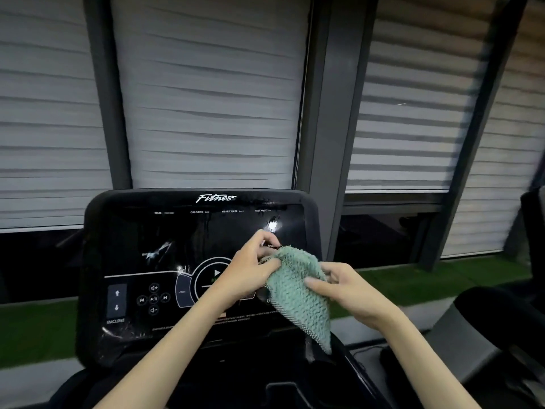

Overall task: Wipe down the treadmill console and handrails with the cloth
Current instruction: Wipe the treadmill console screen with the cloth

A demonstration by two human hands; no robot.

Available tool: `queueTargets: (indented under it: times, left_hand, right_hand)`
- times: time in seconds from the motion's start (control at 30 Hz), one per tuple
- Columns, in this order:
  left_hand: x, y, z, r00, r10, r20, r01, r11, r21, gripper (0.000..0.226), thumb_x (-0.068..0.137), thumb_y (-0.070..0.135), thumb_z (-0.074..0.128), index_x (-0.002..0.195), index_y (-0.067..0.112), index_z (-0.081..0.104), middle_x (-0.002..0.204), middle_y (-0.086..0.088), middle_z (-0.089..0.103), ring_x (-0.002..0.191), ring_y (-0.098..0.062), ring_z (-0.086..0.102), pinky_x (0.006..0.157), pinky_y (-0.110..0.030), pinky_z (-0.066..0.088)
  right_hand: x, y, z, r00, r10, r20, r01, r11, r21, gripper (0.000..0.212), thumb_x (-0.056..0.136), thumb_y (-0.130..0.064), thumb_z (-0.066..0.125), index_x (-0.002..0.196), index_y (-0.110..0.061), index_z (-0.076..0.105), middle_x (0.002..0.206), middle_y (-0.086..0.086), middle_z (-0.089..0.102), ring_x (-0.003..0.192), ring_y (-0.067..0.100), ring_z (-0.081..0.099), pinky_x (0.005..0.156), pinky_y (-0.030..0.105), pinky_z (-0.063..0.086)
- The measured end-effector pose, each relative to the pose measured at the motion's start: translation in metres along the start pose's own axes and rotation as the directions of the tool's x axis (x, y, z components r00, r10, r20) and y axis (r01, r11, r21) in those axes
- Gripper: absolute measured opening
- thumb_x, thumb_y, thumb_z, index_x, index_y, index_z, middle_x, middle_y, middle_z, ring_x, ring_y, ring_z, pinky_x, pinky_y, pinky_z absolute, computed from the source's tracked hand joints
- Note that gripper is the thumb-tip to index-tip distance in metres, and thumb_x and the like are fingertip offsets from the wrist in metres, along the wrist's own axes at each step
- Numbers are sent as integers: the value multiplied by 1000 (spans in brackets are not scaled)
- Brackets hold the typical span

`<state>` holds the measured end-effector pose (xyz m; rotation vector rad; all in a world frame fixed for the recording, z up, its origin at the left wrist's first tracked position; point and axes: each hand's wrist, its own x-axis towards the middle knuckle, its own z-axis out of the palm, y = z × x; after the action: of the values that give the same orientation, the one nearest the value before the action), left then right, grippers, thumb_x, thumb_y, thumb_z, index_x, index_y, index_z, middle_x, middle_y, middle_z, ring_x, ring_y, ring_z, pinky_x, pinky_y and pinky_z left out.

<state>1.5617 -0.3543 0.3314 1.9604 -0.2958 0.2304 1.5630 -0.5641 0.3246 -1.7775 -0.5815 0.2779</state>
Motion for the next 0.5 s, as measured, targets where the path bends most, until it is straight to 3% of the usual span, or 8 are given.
queueTargets:
  times: [0.07, 0.13, 0.23, 0.33, 0.43, 0.5]
  left_hand:
    - [15, -7, 4, 997, 35, -68, -22, 981, 193, 28, 86, 21, 67, 98, 36, 47, 104, 12, 63, 89, -14, 61, 78, -23, 45]
    - [26, -5, 13, 983, 132, -125, -90, 951, 295, 28, 83, 25, 70, 96, 40, 50, 106, 15, 55, 92, -4, 55, 76, -15, 39]
    - [35, -3, 32, 985, 137, -104, -111, 968, 225, 14, 80, 38, 73, 91, 40, 63, 101, 16, 61, 87, -2, 59, 75, -16, 46]
    - [41, -9, 48, 998, 60, -20, -54, 971, 233, 46, 68, 52, 78, 110, 40, 62, 104, 19, 65, 92, 1, 63, 83, -21, 52]
    - [53, -15, 51, 995, 11, -96, 14, 964, 264, 38, 75, 33, 78, 110, 36, 63, 100, 21, 68, 98, 7, 61, 92, -22, 49]
    - [59, -17, 50, 995, -48, -88, 67, 971, 228, 31, 81, 23, 74, 109, 30, 65, 98, 19, 70, 96, 6, 63, 90, -22, 49]
  right_hand:
    - [12, 5, -11, 1000, 20, 21, -22, 993, 113, 28, 97, -24, 52, 115, -7, 65, 112, 9, 71, 105, 24, 67, 90, 35, 52]
    - [25, 9, -22, 999, 40, 31, -47, 966, 256, 33, 100, -25, 45, 119, -5, 64, 117, 10, 69, 111, 24, 64, 95, 35, 49]
    - [42, 19, -37, 998, 13, 68, -38, 922, 386, 37, 102, -25, 42, 121, -1, 62, 121, 16, 66, 116, 28, 61, 101, 42, 46]
    - [55, 27, -52, 989, -19, 150, -49, 898, 437, 33, 101, -16, 45, 121, 5, 61, 121, 22, 64, 116, 34, 60, 101, 43, 47]
    - [67, 34, -62, 981, -74, 180, 3, 931, 366, 28, 92, -2, 56, 119, 3, 62, 119, 20, 66, 112, 32, 62, 97, 37, 50]
    - [74, 41, -60, 995, -69, 75, 42, 949, 314, 24, 86, 0, 64, 110, -2, 67, 109, 17, 71, 102, 28, 68, 89, 33, 55]
